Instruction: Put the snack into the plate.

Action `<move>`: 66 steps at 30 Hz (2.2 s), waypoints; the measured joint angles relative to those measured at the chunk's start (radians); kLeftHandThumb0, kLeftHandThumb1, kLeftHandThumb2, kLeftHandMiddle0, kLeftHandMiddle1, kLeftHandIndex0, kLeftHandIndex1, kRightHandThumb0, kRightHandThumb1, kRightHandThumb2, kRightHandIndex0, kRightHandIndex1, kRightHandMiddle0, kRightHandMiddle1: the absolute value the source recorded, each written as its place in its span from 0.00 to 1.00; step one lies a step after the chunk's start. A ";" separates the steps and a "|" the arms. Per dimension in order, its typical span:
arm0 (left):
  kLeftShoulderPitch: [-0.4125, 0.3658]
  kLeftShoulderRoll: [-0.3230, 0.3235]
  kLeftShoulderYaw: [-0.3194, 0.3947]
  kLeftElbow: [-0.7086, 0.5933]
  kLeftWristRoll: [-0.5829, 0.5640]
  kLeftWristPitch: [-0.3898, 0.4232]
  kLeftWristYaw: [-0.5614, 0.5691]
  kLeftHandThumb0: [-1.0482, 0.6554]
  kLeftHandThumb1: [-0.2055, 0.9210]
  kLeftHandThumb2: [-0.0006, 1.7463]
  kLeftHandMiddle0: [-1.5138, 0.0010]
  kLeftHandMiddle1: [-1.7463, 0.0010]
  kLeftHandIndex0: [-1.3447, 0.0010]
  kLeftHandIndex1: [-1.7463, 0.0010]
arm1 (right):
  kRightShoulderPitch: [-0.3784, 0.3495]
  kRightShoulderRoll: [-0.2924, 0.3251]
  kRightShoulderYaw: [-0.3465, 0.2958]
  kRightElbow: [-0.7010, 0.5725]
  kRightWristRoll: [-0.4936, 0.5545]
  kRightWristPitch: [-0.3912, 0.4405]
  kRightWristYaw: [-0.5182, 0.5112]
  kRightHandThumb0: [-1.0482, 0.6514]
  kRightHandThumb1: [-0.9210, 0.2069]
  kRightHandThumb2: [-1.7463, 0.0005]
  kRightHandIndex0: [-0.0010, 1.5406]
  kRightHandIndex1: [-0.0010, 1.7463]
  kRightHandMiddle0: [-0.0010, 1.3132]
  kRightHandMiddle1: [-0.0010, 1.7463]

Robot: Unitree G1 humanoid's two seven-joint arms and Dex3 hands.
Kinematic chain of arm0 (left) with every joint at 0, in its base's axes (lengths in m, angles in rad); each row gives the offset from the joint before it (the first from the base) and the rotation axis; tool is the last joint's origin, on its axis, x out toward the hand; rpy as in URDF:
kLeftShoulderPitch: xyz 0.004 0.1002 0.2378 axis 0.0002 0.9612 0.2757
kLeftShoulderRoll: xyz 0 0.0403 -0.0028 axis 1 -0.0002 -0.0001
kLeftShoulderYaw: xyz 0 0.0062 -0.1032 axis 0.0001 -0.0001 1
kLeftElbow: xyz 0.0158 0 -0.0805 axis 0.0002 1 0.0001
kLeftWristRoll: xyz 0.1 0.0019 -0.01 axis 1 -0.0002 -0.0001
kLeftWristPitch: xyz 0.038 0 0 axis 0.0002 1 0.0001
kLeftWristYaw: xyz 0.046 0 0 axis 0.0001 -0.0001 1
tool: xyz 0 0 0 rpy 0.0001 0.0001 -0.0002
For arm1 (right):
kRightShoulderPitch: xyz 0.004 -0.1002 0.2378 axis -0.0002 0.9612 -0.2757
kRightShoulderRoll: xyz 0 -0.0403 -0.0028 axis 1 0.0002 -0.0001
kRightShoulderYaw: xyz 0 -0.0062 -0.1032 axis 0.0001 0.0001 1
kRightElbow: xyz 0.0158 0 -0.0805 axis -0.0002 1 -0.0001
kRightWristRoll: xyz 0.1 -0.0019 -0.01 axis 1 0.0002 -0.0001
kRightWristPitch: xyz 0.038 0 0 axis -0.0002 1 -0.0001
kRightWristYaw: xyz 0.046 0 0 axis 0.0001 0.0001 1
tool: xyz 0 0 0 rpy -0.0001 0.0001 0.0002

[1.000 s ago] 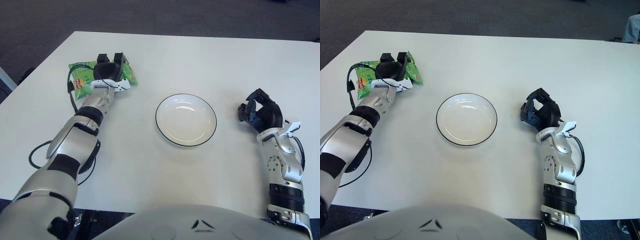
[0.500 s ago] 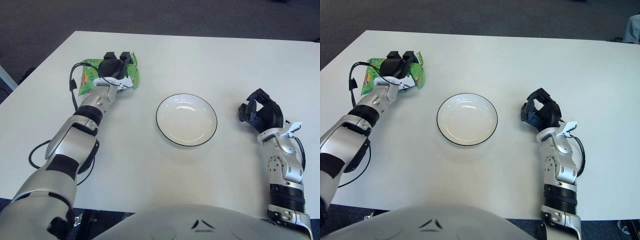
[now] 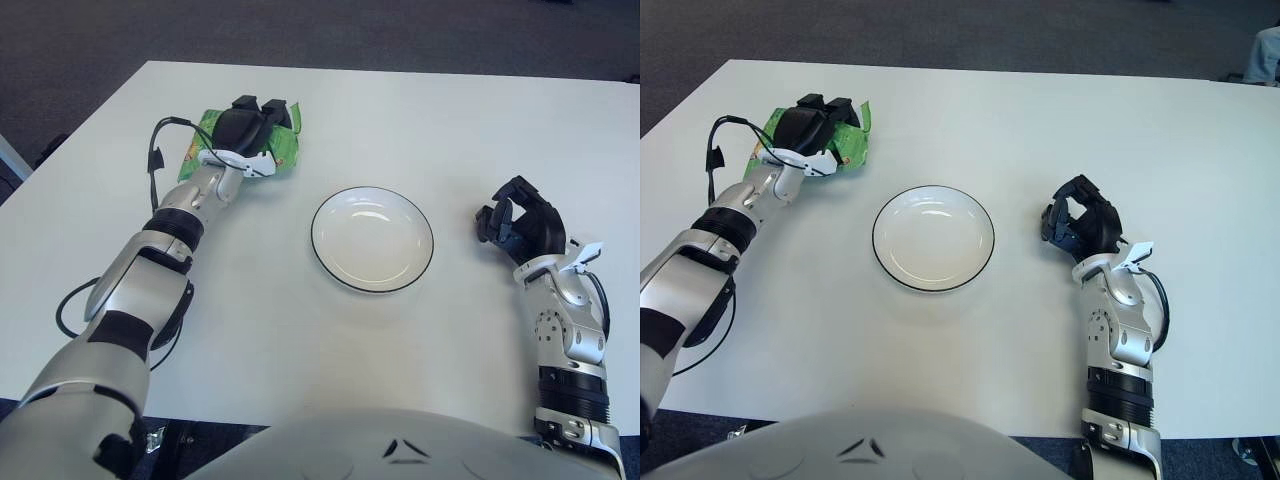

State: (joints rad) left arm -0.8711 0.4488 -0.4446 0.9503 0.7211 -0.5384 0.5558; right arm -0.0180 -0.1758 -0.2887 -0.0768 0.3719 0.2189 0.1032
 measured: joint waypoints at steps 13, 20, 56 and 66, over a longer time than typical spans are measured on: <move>-0.001 0.031 0.042 -0.246 0.003 -0.182 0.045 0.94 0.29 0.89 0.49 0.00 0.24 0.00 | -0.005 0.000 0.002 0.006 0.000 0.000 0.000 0.34 0.48 0.29 0.75 1.00 0.43 1.00; 0.004 0.032 0.059 -0.299 0.003 -0.239 0.042 0.93 0.30 0.88 0.50 0.00 0.26 0.00 | -0.009 0.000 0.002 0.013 0.000 -0.004 0.000 0.34 0.48 0.29 0.77 1.00 0.43 1.00; 0.165 -0.046 0.083 -0.515 -0.242 -0.702 -0.357 0.91 0.39 0.81 0.55 0.00 0.38 0.00 | -0.019 -0.003 0.001 0.034 0.001 -0.019 0.002 0.34 0.47 0.29 0.76 1.00 0.43 1.00; 0.221 -0.081 0.138 -0.519 -0.234 -0.698 -0.397 0.91 0.38 0.81 0.55 0.00 0.38 0.00 | -0.018 -0.003 0.000 0.034 0.001 -0.019 0.002 0.34 0.47 0.30 0.76 1.00 0.43 1.00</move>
State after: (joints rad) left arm -0.6496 0.3679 -0.3061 0.4315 0.4871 -1.2369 0.1585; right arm -0.0362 -0.1784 -0.2888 -0.0425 0.3728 0.2004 0.1055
